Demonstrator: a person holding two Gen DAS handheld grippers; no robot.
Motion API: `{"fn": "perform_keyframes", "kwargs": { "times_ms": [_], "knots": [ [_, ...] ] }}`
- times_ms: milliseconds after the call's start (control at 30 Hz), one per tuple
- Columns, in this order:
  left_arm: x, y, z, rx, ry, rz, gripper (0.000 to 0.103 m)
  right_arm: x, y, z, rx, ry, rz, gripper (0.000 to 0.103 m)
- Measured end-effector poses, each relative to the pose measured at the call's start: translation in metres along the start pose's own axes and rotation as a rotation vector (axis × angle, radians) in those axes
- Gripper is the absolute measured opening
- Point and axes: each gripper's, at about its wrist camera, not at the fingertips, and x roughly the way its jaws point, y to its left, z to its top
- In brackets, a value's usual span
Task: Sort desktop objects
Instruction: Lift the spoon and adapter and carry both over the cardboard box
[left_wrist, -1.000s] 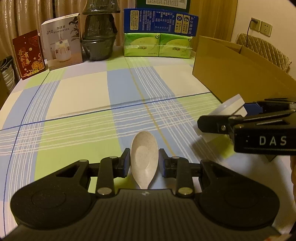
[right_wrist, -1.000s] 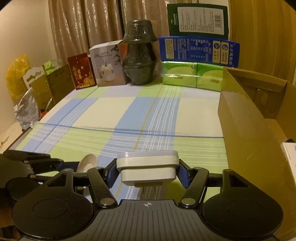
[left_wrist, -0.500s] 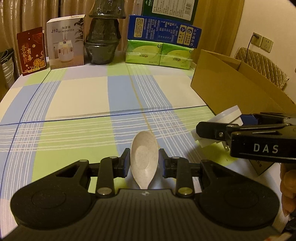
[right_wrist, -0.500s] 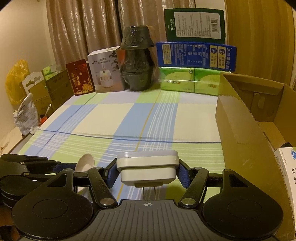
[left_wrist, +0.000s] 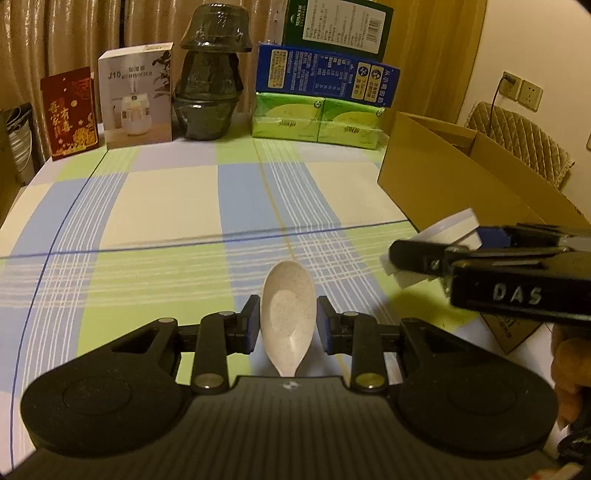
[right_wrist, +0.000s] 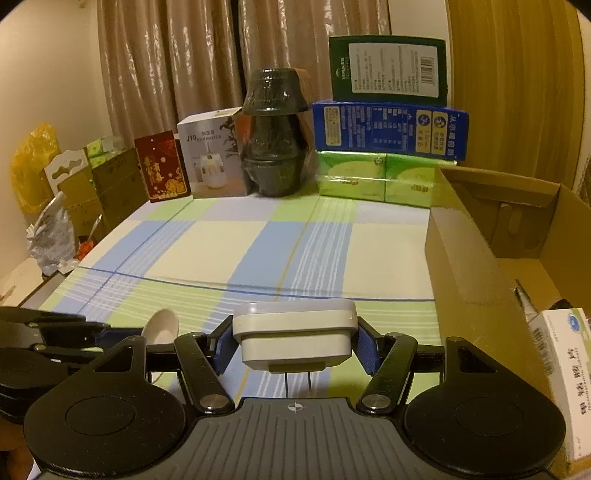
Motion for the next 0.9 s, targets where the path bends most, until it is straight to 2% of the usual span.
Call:
{"fn": "perform_keyframes", "kwargs": {
  "times_ms": [233, 467, 667, 900],
  "knots": [
    [-0.024, -0.005, -0.015, -0.061, 0.016, 0.023, 0.026, -0.038, -0.010, 0.000, 0.018, -0.034, -0.045, 0.062],
    [-0.063, -0.037, -0.032, -0.105, 0.006, 0.017, 0.026, -0.100, -0.017, -0.011, 0.037, -0.062, -0.067, 0.062],
    [-0.099, -0.074, -0.033, -0.123, -0.022, -0.028, 0.026, -0.154, -0.030, -0.013, 0.046, -0.097, -0.106, 0.062],
    [-0.129, -0.125, -0.009, -0.089, -0.086, -0.114, 0.026, -0.200, -0.066, -0.013, 0.076, -0.109, -0.212, 0.062]
  ]
}}
